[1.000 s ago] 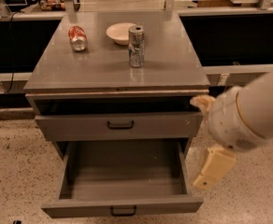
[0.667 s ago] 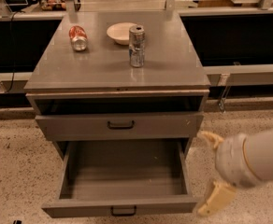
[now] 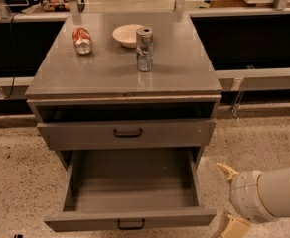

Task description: Close middle drawer

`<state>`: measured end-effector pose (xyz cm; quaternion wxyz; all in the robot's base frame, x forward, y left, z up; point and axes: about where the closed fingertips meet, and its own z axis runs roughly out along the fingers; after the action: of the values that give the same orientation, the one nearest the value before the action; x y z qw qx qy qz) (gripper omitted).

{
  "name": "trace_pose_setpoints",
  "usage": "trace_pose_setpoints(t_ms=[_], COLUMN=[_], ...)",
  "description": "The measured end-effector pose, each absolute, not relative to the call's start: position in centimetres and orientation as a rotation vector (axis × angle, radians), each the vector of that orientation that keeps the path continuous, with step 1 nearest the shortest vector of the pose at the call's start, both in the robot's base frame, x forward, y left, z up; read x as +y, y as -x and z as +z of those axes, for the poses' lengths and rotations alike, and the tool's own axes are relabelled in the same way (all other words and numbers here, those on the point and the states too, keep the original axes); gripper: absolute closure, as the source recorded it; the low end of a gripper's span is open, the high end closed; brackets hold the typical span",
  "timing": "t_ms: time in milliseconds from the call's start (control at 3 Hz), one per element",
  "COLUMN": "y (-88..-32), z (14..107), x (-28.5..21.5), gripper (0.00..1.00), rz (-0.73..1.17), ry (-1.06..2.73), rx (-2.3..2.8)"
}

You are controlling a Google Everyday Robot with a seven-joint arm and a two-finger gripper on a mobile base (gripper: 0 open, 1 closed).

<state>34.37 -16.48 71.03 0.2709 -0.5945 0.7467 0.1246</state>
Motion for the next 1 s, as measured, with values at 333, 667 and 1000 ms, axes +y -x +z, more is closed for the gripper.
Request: trace_pose_setpoints(t_ms=[333,667,1000], y=[-34.4,-33.9,-33.7], z=[68.7,63.4,57.7], x=[-16.1,-16.3,-17.2], gripper=[0.00,0.19,0.43], rz=[0.343,0.397,0.405], ry=[1.673,1.634,1.491], rx=[2.062,2.088,2.017])
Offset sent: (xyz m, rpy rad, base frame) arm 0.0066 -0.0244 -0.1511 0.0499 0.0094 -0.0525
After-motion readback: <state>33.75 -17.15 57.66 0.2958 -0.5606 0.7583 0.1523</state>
